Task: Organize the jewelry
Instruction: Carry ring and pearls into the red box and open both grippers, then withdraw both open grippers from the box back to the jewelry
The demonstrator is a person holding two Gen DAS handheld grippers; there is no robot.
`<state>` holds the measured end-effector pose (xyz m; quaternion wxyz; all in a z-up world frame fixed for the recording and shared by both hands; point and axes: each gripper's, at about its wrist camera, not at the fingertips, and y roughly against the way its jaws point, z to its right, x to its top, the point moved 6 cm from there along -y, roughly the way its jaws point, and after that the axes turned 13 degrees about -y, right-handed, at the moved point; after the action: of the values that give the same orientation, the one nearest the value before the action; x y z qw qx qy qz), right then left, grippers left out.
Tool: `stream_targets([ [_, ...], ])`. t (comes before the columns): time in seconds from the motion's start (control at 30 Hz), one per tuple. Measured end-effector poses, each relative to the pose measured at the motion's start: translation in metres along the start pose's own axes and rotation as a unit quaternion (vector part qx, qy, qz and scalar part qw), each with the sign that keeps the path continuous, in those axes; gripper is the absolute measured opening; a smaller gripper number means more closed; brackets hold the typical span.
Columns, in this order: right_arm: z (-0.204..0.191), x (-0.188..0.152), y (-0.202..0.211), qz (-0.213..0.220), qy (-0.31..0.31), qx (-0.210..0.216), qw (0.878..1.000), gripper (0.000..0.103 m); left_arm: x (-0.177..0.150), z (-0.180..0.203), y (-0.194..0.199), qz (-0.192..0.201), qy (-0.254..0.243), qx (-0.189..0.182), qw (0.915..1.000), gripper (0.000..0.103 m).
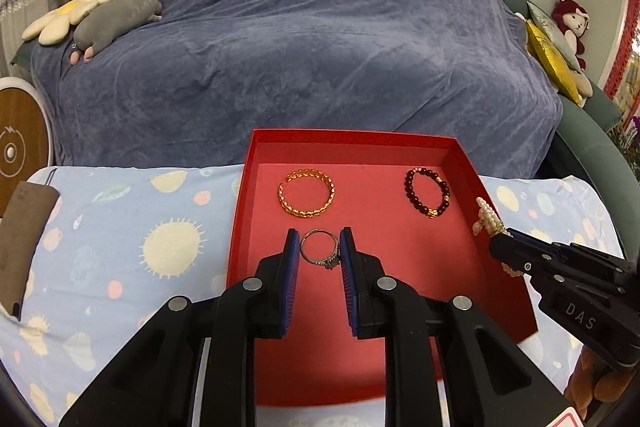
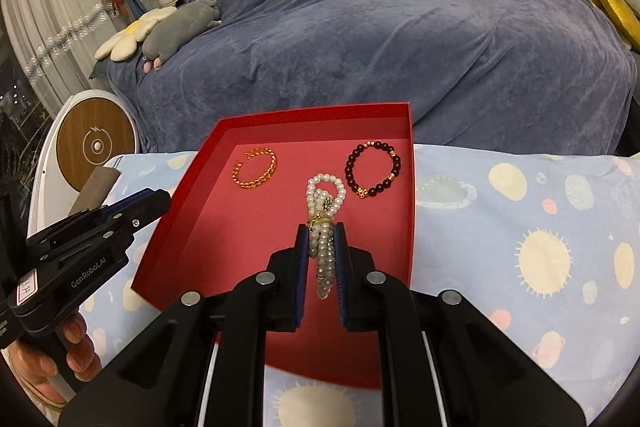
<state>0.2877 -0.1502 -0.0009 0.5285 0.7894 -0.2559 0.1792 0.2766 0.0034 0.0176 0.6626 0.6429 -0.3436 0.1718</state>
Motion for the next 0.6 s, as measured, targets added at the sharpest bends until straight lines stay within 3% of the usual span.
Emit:
stream_targets([
  [0.2, 0.009, 0.005, -0.029, -0.008, 0.003, -0.018, 1.0, 0.013, 0.002, -0.009, -0.037, -0.02, 0.015, 0.013, 0.9996, 0.02],
  [0.23, 0.011, 0.006, -0.026, 0.0, 0.004, -0.02, 1.0, 0.013, 0.002, -0.012, -0.039, -0.022, 0.023, 0.015, 0.9994, 0.03],
  [0.27, 0.012, 0.007, -0.021, 0.007, 0.004, -0.022, 1.0, 0.016, 0.001, -0.015, -0.038, -0.024, 0.034, 0.019, 0.999, 0.048],
  [0.3, 0.014, 0.009, -0.014, 0.014, 0.004, -0.021, 1.0, 0.018, 0.0, -0.019, -0.035, -0.021, 0.043, 0.025, 0.9985, 0.055],
  [0.5, 0.027, -0.001, 0.064, 0.042, -0.02, 0.018, 0.999, 0.031, -0.01, -0.028, 0.025, 0.022, 0.054, 0.031, 0.9978, 0.061],
  [0.6, 0.034, -0.026, 0.107, 0.05, -0.018, 0.024, 0.998, 0.036, -0.029, -0.026, 0.064, 0.032, 0.042, 0.039, 0.9979, 0.065],
])
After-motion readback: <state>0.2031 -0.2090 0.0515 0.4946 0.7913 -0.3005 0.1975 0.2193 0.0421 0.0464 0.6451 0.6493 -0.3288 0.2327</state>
